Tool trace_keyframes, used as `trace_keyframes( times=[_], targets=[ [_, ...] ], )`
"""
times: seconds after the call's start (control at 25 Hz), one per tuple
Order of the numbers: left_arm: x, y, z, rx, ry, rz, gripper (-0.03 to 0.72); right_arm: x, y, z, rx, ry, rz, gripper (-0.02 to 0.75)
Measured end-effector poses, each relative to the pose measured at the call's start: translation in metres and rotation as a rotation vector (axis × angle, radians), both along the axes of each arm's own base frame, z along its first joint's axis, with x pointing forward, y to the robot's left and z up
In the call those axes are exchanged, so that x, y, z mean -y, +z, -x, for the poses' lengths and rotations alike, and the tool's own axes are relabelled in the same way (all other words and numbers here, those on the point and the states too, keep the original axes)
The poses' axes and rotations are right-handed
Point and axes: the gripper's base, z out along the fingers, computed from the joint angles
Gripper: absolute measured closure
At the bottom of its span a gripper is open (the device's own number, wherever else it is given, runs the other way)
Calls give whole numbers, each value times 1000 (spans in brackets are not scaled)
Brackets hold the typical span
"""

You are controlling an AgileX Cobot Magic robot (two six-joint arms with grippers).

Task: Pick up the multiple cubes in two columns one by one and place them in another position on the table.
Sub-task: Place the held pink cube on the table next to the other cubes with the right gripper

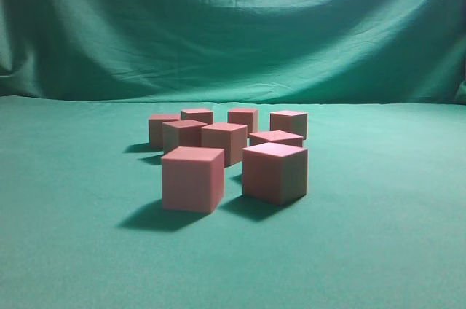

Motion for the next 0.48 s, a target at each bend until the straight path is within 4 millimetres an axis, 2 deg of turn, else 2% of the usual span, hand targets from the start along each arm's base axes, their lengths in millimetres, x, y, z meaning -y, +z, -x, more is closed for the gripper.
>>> trace_keyframes(
  times=[0.16, 0.32, 0.48],
  targets=[
    [0, 0, 0, 0, 0, 0, 688, -16, -35, -1, 14, 46, 83, 484],
    [0, 0, 0, 0, 0, 0, 688, -22, -64, -8, -11, 1, 148, 484],
    [0, 0, 0, 0, 0, 0, 688, -26, -80, -14, -3, -54, 168, 484]
  ],
)
